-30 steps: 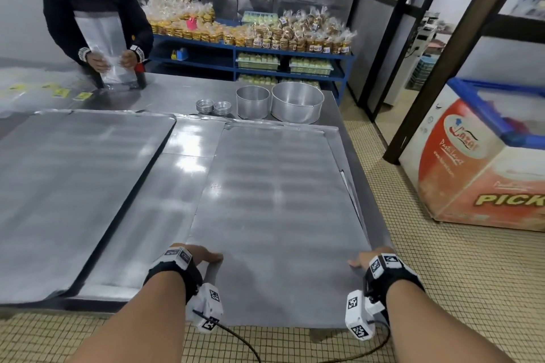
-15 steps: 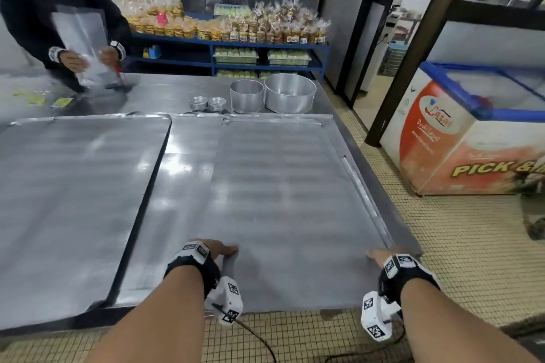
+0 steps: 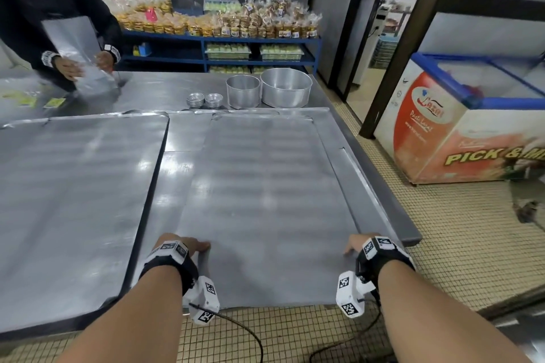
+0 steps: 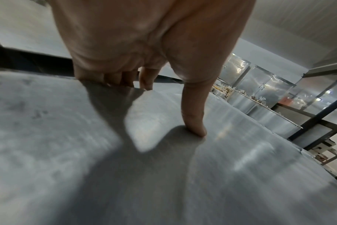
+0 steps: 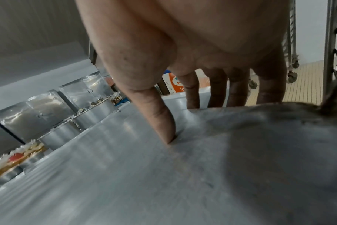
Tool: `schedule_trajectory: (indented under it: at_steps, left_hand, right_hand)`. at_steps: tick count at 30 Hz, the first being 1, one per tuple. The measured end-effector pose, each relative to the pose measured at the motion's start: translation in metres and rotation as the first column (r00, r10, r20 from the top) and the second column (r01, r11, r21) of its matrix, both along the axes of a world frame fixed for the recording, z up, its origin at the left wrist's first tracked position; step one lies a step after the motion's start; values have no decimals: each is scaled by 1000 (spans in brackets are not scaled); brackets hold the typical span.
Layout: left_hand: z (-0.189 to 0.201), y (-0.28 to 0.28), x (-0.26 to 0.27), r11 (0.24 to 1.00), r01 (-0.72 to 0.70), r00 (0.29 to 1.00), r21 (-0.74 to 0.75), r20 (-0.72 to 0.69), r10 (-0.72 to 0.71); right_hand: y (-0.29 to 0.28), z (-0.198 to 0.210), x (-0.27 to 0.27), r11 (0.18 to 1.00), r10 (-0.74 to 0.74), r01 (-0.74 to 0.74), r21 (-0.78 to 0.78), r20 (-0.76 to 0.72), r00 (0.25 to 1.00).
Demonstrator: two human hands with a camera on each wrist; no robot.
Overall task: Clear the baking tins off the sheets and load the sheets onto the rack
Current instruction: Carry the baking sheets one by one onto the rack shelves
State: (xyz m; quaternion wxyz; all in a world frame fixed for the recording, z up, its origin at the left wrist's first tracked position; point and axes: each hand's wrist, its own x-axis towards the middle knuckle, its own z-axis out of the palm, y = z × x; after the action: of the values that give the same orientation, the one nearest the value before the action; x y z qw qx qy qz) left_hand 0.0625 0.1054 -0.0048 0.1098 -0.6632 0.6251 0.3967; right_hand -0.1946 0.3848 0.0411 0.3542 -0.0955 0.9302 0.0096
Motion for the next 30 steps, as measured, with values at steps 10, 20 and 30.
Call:
schedule_trajectory:
  at_steps: [10,20,30]
  left_hand:
    - [-11,0,1,997,-64,998,-37,14,64]
    - [-65,-64,-16,993,-106,994,-47,2,106]
    - [-17,-64,-51,1000,-24,1000,-11,-1,24]
  right_hand:
    - [-2,-7,-8,998,67,-68,-12,-49,997]
    - [-21,-16,-28,796,-436,447,-408,124,891]
    - [-61,-39,-39,722,-568,534,-441,64,821]
